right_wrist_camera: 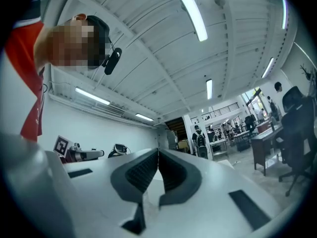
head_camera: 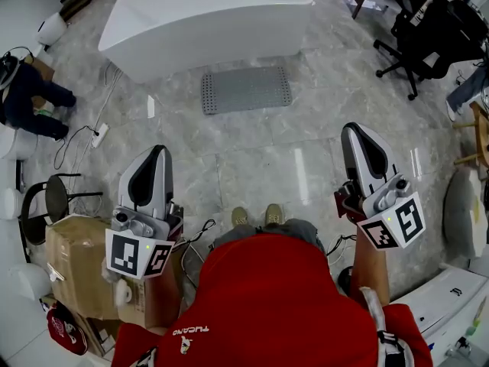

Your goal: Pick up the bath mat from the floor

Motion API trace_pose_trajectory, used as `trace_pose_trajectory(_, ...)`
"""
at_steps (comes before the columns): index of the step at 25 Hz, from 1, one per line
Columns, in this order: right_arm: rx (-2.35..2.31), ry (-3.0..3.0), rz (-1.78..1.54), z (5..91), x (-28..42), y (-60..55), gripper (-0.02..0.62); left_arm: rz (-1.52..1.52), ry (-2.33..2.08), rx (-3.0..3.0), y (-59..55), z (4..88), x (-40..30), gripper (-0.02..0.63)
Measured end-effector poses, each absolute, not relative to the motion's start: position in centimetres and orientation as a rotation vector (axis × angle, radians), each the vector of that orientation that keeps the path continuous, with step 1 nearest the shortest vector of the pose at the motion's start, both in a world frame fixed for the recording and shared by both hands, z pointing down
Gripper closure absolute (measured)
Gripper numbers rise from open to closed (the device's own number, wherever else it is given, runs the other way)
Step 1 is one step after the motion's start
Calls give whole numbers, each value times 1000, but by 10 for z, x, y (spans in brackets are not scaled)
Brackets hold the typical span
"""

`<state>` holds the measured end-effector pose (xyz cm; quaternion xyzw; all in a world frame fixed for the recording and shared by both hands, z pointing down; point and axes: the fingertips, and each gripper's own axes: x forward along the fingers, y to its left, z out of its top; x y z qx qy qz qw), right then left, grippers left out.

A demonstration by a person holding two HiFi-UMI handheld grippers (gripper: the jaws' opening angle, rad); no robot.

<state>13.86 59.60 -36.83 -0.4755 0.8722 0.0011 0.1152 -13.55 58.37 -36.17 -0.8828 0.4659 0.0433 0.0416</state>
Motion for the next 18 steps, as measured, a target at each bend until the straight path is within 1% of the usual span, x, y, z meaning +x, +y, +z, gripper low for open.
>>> trace_pose_trajectory(9,-1454,2563,49,-362,184,583,594,117,1555,-2629,573,-364,-134,601)
trace_pose_trajectory(18,-1432,2572,24,-351,215,565,594,72,1582,-2586,564,-366,-107,601)
